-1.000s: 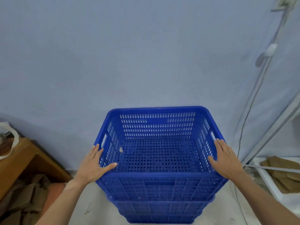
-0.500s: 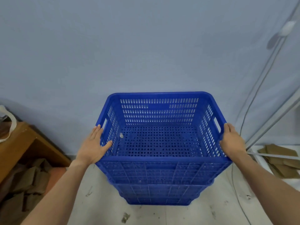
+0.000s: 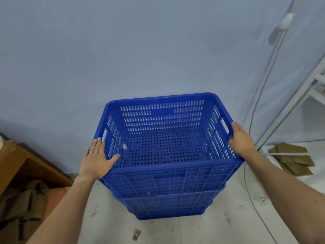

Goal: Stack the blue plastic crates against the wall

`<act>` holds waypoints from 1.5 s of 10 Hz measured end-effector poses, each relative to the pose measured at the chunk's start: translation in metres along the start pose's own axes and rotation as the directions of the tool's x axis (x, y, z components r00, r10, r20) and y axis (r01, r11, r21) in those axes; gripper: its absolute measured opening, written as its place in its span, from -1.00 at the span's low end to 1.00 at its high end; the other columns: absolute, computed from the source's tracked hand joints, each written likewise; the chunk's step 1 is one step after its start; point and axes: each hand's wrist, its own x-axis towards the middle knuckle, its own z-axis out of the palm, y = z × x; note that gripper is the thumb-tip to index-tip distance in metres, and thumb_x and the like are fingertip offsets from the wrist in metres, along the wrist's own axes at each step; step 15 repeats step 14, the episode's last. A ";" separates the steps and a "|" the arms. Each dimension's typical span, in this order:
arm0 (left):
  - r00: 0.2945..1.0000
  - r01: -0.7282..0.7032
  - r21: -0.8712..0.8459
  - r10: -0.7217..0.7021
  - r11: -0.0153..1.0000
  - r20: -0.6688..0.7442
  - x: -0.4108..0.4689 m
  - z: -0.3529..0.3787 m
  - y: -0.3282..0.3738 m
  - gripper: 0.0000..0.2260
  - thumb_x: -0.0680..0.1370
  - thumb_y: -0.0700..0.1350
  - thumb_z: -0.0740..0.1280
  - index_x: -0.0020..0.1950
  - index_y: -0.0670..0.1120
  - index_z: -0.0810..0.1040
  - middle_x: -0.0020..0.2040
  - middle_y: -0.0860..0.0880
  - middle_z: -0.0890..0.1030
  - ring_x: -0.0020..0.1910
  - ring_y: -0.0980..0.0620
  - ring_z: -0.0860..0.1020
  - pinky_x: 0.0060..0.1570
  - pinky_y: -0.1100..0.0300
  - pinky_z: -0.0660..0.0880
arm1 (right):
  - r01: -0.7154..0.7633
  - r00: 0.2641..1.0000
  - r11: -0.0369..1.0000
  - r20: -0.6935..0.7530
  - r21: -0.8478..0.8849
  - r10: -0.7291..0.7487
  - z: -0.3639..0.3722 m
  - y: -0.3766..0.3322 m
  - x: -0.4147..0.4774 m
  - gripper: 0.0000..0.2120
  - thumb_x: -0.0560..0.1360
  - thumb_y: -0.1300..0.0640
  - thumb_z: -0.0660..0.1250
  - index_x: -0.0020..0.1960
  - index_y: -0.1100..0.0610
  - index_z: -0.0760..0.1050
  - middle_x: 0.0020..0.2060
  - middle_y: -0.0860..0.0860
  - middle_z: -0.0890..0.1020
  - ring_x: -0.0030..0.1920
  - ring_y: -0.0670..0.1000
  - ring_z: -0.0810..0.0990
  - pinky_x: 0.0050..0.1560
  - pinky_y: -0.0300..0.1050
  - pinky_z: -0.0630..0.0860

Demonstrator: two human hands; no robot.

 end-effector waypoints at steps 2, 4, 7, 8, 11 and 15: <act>0.997 -0.024 0.027 0.022 0.999 0.080 -0.019 -0.003 0.002 -0.10 0.49 0.49 -0.11 0.64 -0.09 0.00 0.65 -0.02 -0.09 0.61 0.06 -0.18 0.56 -0.12 -0.17 | -0.031 0.999 0.999 0.041 -0.017 0.032 -0.002 0.003 -0.031 -0.27 0.48 0.21 0.27 0.58 0.16 0.07 0.58 0.11 0.16 0.49 0.17 0.28 0.46 0.09 0.30; 0.987 -0.053 -0.056 0.061 0.997 0.147 -0.049 -0.011 0.015 0.01 0.36 0.60 -0.22 0.64 -0.01 -0.06 0.65 0.01 -0.17 0.60 0.06 -0.22 0.55 -0.12 -0.21 | -0.054 0.994 0.999 0.094 0.002 0.053 -0.018 -0.008 -0.072 -0.46 0.50 0.18 0.25 0.45 0.26 0.26 0.43 0.19 0.34 0.41 0.21 0.36 0.43 0.11 0.32; 0.968 -0.160 -0.122 0.180 0.980 0.174 -0.098 -0.053 0.034 -0.22 0.53 0.45 -0.10 0.62 0.02 0.16 0.65 -0.04 0.03 0.62 -0.01 -0.06 0.55 -0.17 -0.11 | -0.030 0.965 0.993 0.255 -0.113 0.058 -0.041 -0.035 -0.136 -0.62 0.61 -0.04 0.10 0.27 0.18 0.42 0.27 0.16 0.51 0.24 0.18 0.49 0.26 0.07 0.43; 0.974 -0.151 -0.124 0.169 0.981 0.148 -0.115 -0.070 0.037 -0.23 0.54 0.44 -0.07 0.62 0.01 0.15 0.65 -0.05 0.06 0.62 -0.02 -0.03 0.55 -0.17 -0.08 | -0.001 0.961 0.994 0.276 -0.109 0.031 -0.056 -0.052 -0.153 -0.58 0.60 -0.09 0.10 0.29 0.16 0.45 0.32 0.15 0.52 0.27 0.16 0.50 0.28 0.06 0.43; 0.991 -0.082 -0.130 0.095 0.988 0.099 -0.202 -0.102 0.057 -0.23 0.55 0.41 0.02 0.61 -0.04 0.17 0.63 -0.10 0.13 0.61 -0.06 0.06 0.55 -0.13 0.06 | 0.095 0.947 0.989 0.316 -0.111 -0.055 -0.103 -0.043 -0.214 -0.37 0.59 -0.23 0.08 0.49 0.16 0.29 0.42 0.14 0.45 0.34 0.17 0.47 0.32 0.09 0.43; 0.968 0.056 -0.302 0.022 0.952 0.248 -0.301 -0.107 0.087 -0.19 0.54 0.37 0.17 0.64 -0.02 0.02 0.66 -0.07 -0.08 0.61 -0.11 0.02 0.55 -0.12 0.08 | 0.236 0.936 0.971 0.278 -0.043 -0.215 -0.131 -0.021 -0.271 -0.50 0.57 -0.14 0.17 0.39 0.14 0.38 0.30 0.12 0.53 0.20 0.15 0.55 0.21 0.09 0.50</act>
